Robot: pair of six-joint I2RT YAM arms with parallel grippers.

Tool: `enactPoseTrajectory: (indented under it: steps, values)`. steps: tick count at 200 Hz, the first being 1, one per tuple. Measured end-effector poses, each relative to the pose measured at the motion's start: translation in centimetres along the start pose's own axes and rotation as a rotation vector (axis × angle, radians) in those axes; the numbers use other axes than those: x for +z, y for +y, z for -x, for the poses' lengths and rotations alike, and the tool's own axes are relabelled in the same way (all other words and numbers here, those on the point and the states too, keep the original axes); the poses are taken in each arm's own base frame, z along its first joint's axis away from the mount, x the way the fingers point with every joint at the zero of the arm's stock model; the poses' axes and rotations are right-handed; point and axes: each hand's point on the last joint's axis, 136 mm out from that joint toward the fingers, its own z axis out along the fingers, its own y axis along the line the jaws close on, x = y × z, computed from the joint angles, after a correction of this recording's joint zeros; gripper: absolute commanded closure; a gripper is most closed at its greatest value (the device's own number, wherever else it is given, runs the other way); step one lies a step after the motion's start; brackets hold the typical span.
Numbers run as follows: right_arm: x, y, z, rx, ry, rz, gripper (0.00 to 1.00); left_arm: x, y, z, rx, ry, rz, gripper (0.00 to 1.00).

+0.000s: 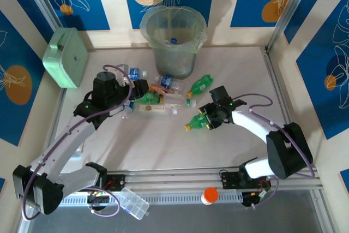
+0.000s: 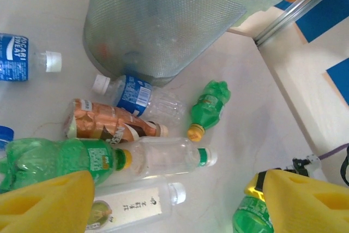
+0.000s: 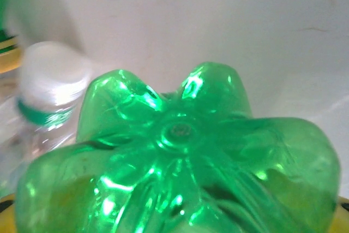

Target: Put the plastic bottles in the bin

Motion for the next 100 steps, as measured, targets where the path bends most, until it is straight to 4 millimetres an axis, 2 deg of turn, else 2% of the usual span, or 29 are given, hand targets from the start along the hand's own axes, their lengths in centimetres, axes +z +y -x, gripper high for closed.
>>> enactPoseTrajectory:
  steps: [40,71,100]
  values:
    - [-4.1,3.6,-0.3,-0.192,-0.043,0.211,0.46,-1.5,-1.5,-1.1,-0.061,0.03,-0.092,0.19]
    - [-7.9,7.4,-1.0,-0.378,-0.086,0.418,0.46,-1.3,-2.3,-2.9,-0.125,0.104,-0.16,0.2]
    - [-10.5,10.9,-1.5,-0.519,-0.083,0.512,0.47,-1.4,-2.3,-3.8,-0.156,0.136,-0.174,0.19]
